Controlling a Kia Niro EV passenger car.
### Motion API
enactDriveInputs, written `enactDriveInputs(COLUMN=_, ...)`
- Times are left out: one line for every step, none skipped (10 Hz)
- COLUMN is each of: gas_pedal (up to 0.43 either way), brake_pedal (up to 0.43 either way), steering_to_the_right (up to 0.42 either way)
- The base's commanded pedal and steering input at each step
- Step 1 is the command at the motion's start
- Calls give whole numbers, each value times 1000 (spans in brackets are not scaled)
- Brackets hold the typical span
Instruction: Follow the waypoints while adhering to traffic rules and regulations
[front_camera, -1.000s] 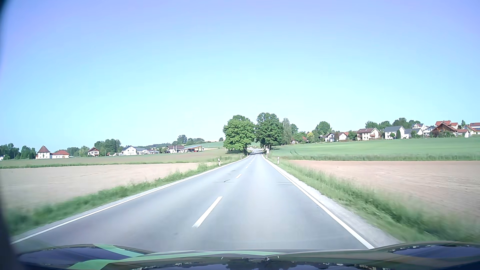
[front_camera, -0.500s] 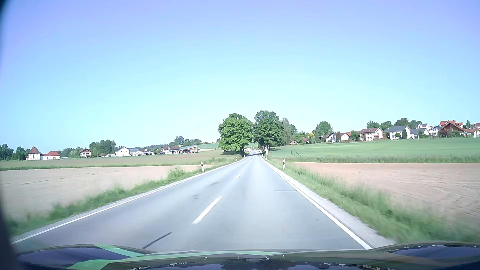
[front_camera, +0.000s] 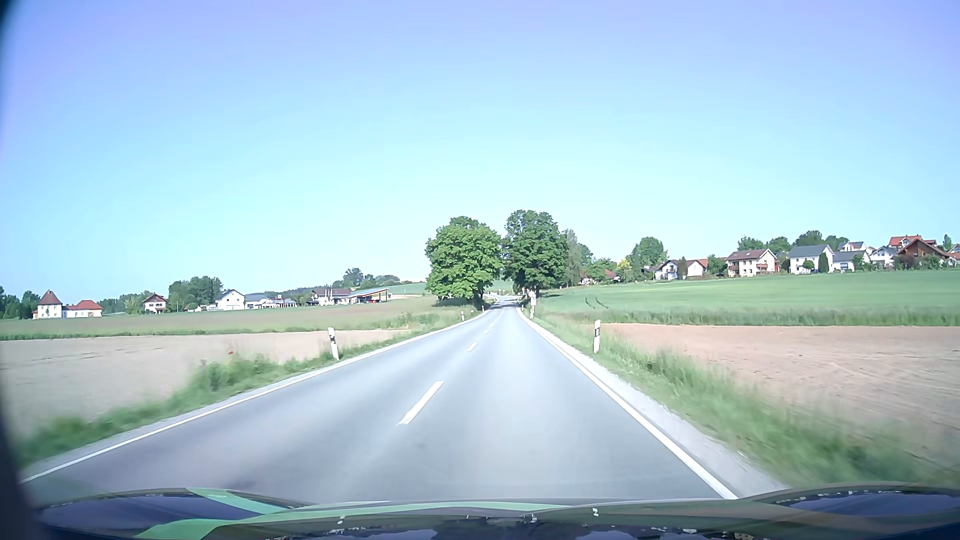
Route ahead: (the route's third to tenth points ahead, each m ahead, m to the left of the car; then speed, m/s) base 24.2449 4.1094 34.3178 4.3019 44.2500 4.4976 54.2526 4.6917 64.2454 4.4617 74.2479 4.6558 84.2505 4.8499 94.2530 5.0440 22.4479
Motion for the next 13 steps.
enactDriveInputs(gas_pedal=138, brake_pedal=0, steering_to_the_right=-2)
enactDriveInputs(gas_pedal=138, brake_pedal=0, steering_to_the_right=-4)
enactDriveInputs(gas_pedal=130, brake_pedal=0, steering_to_the_right=-4)
enactDriveInputs(gas_pedal=67, brake_pedal=0, steering_to_the_right=-4)
enactDriveInputs(gas_pedal=47, brake_pedal=0, steering_to_the_right=-5)
enactDriveInputs(gas_pedal=0, brake_pedal=0, steering_to_the_right=-4)
enactDriveInputs(gas_pedal=0, brake_pedal=0, steering_to_the_right=-4)
enactDriveInputs(gas_pedal=0, brake_pedal=0, steering_to_the_right=-4)
enactDriveInputs(gas_pedal=0, brake_pedal=0, steering_to_the_right=-4)
enactDriveInputs(gas_pedal=0, brake_pedal=0, steering_to_the_right=-4)
enactDriveInputs(gas_pedal=0, brake_pedal=0, steering_to_the_right=-4)
enactDriveInputs(gas_pedal=0, brake_pedal=0, steering_to_the_right=-4)
enactDriveInputs(gas_pedal=0, brake_pedal=0, steering_to_the_right=-4)
